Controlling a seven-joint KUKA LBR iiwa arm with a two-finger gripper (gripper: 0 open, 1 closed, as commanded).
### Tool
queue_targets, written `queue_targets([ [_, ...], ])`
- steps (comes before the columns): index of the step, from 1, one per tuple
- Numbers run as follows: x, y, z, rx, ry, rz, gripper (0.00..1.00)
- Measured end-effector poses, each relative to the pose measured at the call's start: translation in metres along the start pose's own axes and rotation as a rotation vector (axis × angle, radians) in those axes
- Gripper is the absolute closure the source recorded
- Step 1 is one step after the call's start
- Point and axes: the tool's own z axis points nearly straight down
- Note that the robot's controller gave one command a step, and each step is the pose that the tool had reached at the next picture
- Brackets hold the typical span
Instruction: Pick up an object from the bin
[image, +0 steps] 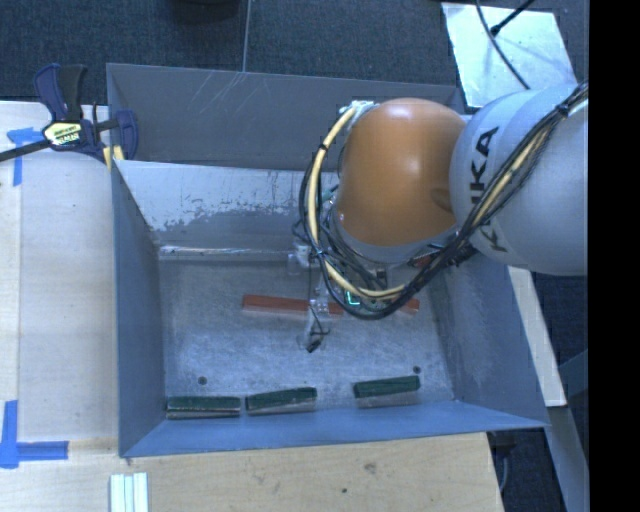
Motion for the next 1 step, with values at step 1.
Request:
queue_targets([
  [1, -0.062, -0.0423, 0.1465, 0.001, -0.002, -0.062, 0.0],
])
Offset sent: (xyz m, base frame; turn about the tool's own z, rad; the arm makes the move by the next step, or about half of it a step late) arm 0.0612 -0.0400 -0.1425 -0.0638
